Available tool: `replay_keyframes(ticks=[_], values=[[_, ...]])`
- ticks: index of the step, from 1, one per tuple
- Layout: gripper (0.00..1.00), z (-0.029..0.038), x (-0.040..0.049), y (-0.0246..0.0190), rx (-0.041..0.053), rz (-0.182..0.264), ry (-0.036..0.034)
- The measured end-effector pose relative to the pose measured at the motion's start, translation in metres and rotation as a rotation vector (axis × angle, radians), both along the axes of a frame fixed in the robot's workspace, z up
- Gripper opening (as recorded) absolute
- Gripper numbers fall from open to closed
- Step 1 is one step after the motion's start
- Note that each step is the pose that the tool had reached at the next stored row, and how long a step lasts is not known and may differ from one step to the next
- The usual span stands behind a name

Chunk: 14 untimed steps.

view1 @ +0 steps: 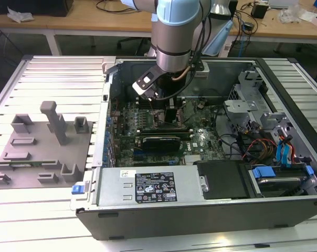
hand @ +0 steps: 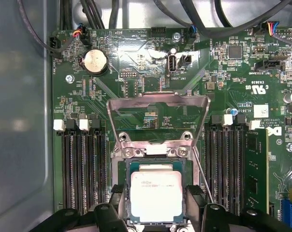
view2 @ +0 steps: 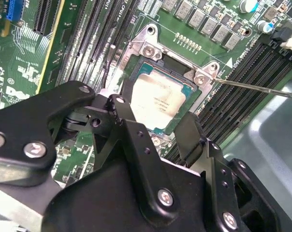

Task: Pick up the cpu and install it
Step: 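Place the cpu into insertion slot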

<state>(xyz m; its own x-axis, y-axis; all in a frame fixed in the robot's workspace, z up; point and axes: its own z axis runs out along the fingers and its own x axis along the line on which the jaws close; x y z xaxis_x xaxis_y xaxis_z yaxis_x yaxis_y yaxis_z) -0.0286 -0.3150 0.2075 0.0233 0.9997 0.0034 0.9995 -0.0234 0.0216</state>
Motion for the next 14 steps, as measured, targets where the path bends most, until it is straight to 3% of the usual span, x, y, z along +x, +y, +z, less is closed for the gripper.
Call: replay_keyframes(ticks=[2,10,14], values=[[0.6,0.0002,0.0,0.0,-0.0001,0.0,0.0],[0.11,0.001,0.0,0.0,-0.0002,0.0,0.0001],[0.11,0.0011,0.0,-0.0002,-0.0001,0.0,0.0]])
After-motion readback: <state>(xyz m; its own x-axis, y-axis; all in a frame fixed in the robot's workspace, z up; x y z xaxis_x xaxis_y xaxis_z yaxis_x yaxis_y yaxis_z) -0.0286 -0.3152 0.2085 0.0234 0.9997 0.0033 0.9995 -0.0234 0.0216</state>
